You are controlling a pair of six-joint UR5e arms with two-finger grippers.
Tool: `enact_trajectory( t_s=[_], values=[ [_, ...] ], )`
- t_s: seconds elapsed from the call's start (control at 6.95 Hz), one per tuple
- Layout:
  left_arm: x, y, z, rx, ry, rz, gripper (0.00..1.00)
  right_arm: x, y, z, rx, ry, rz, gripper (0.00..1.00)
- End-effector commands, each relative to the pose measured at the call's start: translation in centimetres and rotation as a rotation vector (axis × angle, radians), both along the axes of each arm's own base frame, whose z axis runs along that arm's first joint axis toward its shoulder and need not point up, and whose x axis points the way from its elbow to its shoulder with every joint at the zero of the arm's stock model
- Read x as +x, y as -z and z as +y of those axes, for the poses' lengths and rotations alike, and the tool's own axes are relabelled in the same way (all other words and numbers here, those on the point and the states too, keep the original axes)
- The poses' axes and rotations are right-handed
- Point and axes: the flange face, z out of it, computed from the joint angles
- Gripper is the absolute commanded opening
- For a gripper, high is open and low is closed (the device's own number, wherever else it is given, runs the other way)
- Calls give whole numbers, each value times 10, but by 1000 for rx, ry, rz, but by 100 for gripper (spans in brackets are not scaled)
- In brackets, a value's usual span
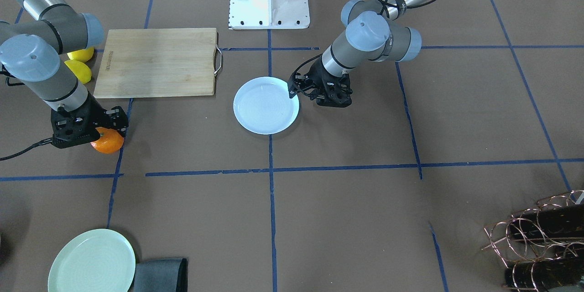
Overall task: Pick orange to plate
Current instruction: 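Lift the orange with the right gripper and carry it over the white plate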
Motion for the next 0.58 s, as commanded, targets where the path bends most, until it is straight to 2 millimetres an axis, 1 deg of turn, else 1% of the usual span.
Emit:
enact_trajectory(
  t_s=[0.0,0.14,0.29,0.43],
  values=[
    [-48,13,15,33,18,55,73,-55,103,17,-126,-102,-165,0],
    [-70,10,16,40,28,63,73,-97,145,38,-172,-114,-217,0],
    [-83,11,16,46,37,74,73,-142,176,68,-223,-147,-248,0],
    [-92,13,15,51,44,79,73,-186,202,95,-260,-216,-267,0]
  ],
)
